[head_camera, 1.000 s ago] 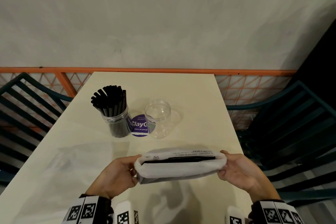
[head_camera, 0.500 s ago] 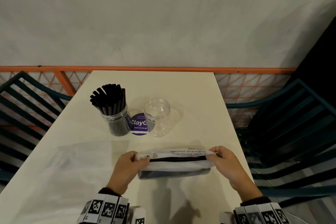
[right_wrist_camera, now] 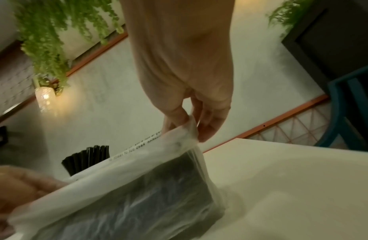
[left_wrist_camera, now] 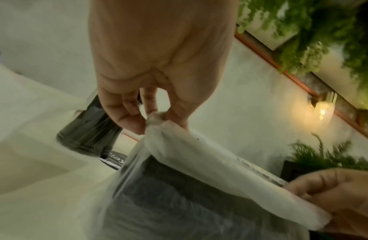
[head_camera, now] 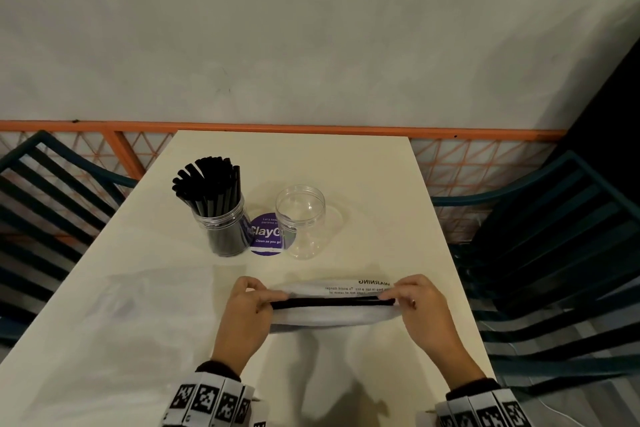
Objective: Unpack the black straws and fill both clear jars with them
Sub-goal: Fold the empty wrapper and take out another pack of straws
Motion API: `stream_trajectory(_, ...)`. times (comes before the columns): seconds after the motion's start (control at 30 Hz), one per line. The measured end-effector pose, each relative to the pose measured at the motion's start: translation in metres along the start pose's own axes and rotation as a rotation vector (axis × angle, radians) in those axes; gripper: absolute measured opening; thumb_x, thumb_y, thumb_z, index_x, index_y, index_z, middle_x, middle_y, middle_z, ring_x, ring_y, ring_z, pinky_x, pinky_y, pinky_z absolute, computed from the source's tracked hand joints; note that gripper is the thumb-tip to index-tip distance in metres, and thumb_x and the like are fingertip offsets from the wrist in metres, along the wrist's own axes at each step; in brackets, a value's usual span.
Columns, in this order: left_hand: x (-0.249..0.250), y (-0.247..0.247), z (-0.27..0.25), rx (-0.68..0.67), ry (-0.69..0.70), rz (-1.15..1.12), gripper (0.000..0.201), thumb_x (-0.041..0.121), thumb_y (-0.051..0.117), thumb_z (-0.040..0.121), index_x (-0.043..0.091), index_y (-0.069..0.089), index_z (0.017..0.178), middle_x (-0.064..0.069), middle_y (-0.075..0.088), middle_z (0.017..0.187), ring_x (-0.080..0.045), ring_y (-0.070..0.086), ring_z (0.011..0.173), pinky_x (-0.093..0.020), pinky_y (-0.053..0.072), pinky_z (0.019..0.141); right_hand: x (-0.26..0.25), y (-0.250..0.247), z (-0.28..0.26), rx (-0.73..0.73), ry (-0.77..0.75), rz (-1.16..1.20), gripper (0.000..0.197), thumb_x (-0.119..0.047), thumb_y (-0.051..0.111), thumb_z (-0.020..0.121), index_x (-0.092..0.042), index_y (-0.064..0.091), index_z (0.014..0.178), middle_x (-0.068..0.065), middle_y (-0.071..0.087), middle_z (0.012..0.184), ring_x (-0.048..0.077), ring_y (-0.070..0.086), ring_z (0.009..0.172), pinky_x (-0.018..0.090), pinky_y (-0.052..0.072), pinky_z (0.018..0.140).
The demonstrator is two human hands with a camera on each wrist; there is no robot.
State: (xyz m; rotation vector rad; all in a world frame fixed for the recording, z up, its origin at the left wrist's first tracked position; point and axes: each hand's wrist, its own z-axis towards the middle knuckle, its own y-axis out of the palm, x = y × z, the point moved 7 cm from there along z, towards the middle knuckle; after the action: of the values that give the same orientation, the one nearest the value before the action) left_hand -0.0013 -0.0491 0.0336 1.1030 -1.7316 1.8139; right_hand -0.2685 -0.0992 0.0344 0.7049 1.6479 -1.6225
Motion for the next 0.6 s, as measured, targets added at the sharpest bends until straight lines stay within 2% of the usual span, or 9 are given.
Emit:
stream_trajectory(0.07,0.000,-0.004,0.003,0.082,0.019,0.057,0.028,-0.006,0.053,0.083,0.011,0.073,0.094,-0.002,0.046,0.097,-0.010,0.048,0.081,-0.020,0.044,0.090,-0.002,0.010,-0.001,-0.095,-0.001,-0.130,0.038,0.016,0.049,0.081,-0.009,0.072,0.098,-0.011,0.046,0.086,0.012,0.050,0.083,-0.004,0.034,0.072)
stream_trajectory(0.1,0.002,-0.006,0.004,0.121,0.022,0.076,0.025,-0.003,0.056,0.082,0.009,0.072,0.097,-0.003,0.047,0.098,-0.012,0.048,0.081,-0.024,0.044,0.089,-0.004,0.016,-0.002,-0.158,-0.006,-0.164,0.040,0.012,0.047,0.083,-0.011,0.068,0.108,-0.008,0.046,0.090,0.012,0.048,0.087,-0.004,0.032,0.073)
stream_trajectory(0.2,0.002,-0.003,0.006,0.160,-0.002,0.149,0.027,0.006,0.067,0.077,0.011,0.068,0.104,-0.008,0.046,0.108,-0.023,0.051,0.094,-0.027,0.041,0.090,-0.012,0.033,-0.010,-0.317,-0.045,-0.231,0.046,0.003,0.044,0.086,-0.014,0.051,0.128,-0.006,0.036,0.106,0.008,0.044,0.094,0.002,0.028,0.081)
stream_trajectory(0.27,-0.003,0.000,0.006,0.137,-0.036,0.154,0.039,0.002,0.065,0.075,0.019,0.065,0.110,-0.009,0.040,0.111,-0.030,0.049,0.099,-0.033,0.041,0.094,-0.013,0.034,-0.012,-0.350,-0.021,-0.243,0.049,0.000,0.045,0.086,-0.014,0.043,0.134,-0.007,0.031,0.110,0.007,0.043,0.095,0.004,0.029,0.082)
stream_trajectory(0.33,-0.005,0.006,0.006,0.023,-0.041,0.121,0.049,0.000,0.060,0.077,0.025,0.059,0.118,-0.006,0.033,0.108,-0.026,0.047,0.094,-0.030,0.041,0.094,-0.008,0.028,-0.010,-0.356,0.036,-0.234,0.050,-0.002,0.047,0.087,-0.013,0.041,0.135,-0.005,0.030,0.111,0.009,0.044,0.097,0.006,0.031,0.081)
stream_trajectory(0.43,-0.004,0.017,0.001,-0.171,-0.036,0.053,0.055,-0.001,0.054,0.081,0.026,0.048,0.129,-0.005,0.034,0.107,-0.016,0.043,0.087,-0.012,0.036,0.081,-0.001,0.021,-0.007,-0.375,0.096,-0.278,0.048,-0.005,0.048,0.087,-0.012,0.041,0.134,-0.001,0.030,0.117,0.015,0.044,0.108,0.013,0.038,0.089)
stream_trajectory(0.5,0.000,0.017,-0.002,-0.180,0.005,0.053,0.056,-0.002,0.053,0.081,0.024,0.046,0.131,-0.003,0.035,0.108,-0.014,0.043,0.089,-0.003,0.035,0.074,-0.004,0.018,-0.004,-0.363,0.067,-0.409,0.046,-0.007,0.048,0.086,-0.014,0.044,0.132,0.001,0.029,0.115,0.019,0.036,0.114,0.021,0.039,0.095)
stream_trajectory(0.6,0.010,0.016,-0.008,-0.151,0.067,0.092,0.057,-0.001,0.053,0.081,0.021,0.044,0.133,0.000,0.034,0.108,-0.012,0.044,0.089,-0.007,0.034,0.080,-0.033,0.021,-0.003,-0.284,-0.116,-0.433,0.041,-0.009,0.051,0.085,-0.017,0.052,0.125,-0.006,0.030,0.103,0.018,0.038,0.113,0.022,0.036,0.098)
